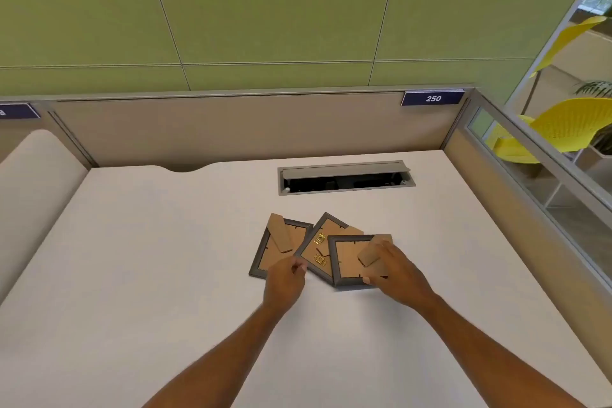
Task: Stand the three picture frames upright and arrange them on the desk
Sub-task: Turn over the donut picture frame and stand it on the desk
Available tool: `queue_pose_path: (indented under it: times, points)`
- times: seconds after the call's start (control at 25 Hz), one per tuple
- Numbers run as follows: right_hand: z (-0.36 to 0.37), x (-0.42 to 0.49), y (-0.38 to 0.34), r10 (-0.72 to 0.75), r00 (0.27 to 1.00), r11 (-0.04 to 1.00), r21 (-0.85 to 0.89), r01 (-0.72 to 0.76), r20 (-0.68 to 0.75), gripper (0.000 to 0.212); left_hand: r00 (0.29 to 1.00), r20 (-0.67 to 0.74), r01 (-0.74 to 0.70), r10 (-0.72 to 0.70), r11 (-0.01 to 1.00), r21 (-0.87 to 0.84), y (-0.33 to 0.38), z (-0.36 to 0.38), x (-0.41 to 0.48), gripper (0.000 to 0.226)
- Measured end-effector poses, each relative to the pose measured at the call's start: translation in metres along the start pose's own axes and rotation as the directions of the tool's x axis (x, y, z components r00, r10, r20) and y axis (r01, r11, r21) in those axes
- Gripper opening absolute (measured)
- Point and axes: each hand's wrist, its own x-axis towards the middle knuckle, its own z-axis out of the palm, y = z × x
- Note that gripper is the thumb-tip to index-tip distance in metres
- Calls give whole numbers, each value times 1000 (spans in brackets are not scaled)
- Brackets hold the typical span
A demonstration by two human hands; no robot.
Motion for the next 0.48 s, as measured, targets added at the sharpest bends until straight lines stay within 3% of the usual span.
queue_pose_path:
  times: [0.12, 0.24, 0.48]
  points:
    - [-5, 1, 23, 40, 998, 999, 9, -41, 40, 83, 977, 75, 212, -201, 961, -176, 9, 23, 1, 20]
    - [-4, 8, 43, 26, 994, 1000, 4, -26, 107, 84, 940, 97, 342, -328, 909, -236, 22, 48, 2, 20]
    - [19, 10, 66, -20, 996, 998, 67, 14, 90, 84, 897, 93, 437, -432, 838, -327, 35, 89, -3, 13]
